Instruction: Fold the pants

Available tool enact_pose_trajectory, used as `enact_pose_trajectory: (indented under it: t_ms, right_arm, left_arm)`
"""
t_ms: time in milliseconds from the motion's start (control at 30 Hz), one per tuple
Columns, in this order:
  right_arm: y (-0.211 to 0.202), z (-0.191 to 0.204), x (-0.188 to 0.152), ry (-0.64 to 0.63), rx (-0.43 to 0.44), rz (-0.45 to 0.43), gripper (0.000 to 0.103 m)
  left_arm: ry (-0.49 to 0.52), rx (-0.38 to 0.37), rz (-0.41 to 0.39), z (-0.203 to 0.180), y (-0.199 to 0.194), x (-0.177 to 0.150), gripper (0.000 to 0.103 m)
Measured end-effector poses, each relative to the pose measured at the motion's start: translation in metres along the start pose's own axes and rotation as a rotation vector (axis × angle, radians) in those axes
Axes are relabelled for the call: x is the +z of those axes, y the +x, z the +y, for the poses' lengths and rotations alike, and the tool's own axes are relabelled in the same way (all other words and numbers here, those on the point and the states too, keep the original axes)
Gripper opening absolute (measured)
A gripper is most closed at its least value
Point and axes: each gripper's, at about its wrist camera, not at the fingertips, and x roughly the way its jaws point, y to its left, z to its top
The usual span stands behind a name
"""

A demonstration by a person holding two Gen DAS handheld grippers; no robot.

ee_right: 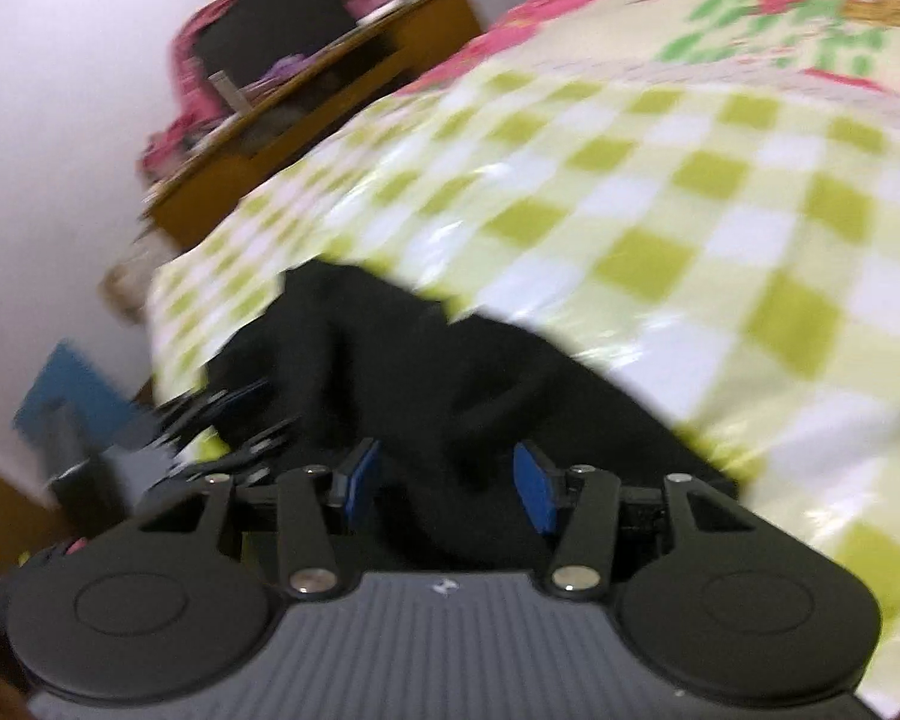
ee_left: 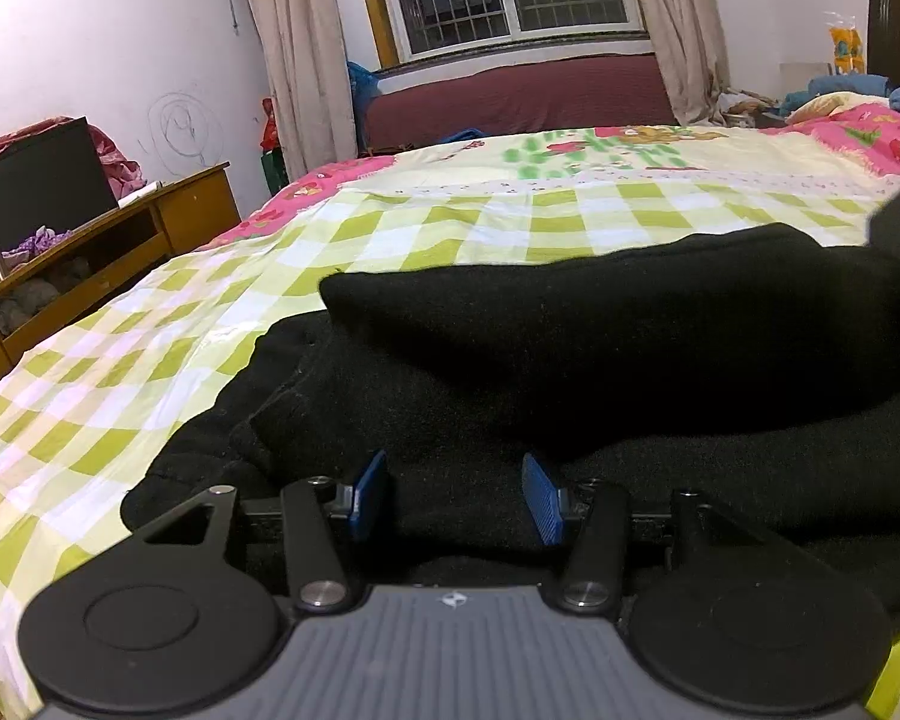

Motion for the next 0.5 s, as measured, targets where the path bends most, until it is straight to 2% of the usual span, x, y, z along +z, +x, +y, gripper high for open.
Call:
enact_pose_trajectory:
  t_ms: [133, 200, 267, 333, 433, 500]
  right_arm:
    - [0.002, -0.025, 0.009, 0.116, -0.006, -0.044, 0.051]
    - [0.011, -0.028, 0.017, 0.123, 0.028, -0.057, 0.051]
    - [0.026, -0.021, 0.026, 0.073, 0.052, -0.050, 0.051]
    - [0.047, -0.007, 0.034, -0.015, 0.014, -0.050, 0.051]
    - [0.079, 0.004, 0.043, -0.159, -0.028, 0.016, 0.052]
    - [0.089, -0.003, 0.045, -0.150, -0.011, 0.059, 0.053]
  left_arm:
    - [0.000, 0.000, -0.003, 0.000, 0.000, -0.001, 0.064]
    - [0.000, 0.004, -0.004, 0.000, 0.000, -0.001, 0.064]
    - [0.003, 0.006, -0.005, -0.001, 0.000, -0.001, 0.064]
    - [0.003, 0.005, -0.003, -0.001, 0.001, -0.001, 0.064]
    - [0.007, 0.004, -0.002, -0.001, 0.001, 0.000, 0.064]
    - [0.008, 0.002, -0.003, 0.000, 0.001, -0.001, 0.064]
